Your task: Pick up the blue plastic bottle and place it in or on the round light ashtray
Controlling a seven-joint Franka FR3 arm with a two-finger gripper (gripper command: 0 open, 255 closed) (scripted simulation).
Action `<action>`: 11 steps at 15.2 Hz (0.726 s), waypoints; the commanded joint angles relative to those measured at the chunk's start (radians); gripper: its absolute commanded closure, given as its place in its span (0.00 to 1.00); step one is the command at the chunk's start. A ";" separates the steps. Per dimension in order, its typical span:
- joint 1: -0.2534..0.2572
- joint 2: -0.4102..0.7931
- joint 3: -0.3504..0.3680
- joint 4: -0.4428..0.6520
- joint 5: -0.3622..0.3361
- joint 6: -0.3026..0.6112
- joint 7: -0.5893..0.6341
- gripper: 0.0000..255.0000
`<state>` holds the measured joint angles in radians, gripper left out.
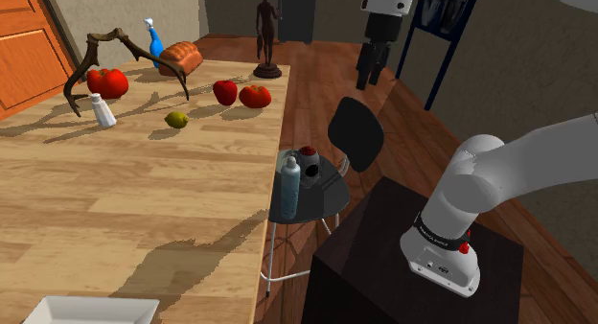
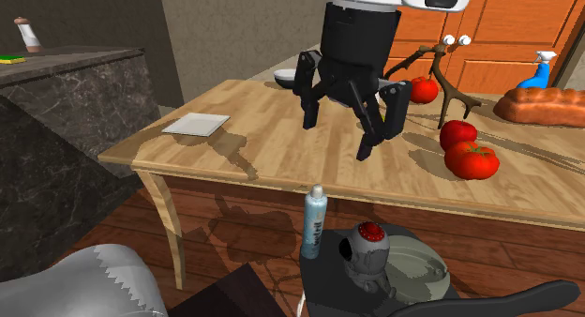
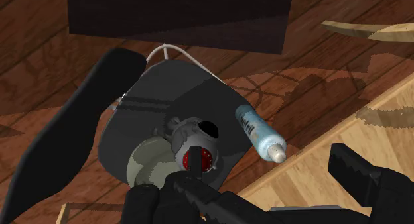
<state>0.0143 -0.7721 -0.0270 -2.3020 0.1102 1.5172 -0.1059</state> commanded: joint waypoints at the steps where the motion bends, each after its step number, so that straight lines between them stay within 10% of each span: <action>1: 0.000 0.000 0.000 0.000 0.000 0.000 0.000 0.00; 11: 0.054 0.214 0.196 -0.079 -0.024 0.253 0.101 0.00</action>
<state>0.0613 -0.5764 0.1461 -2.3717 0.0890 1.7462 -0.0214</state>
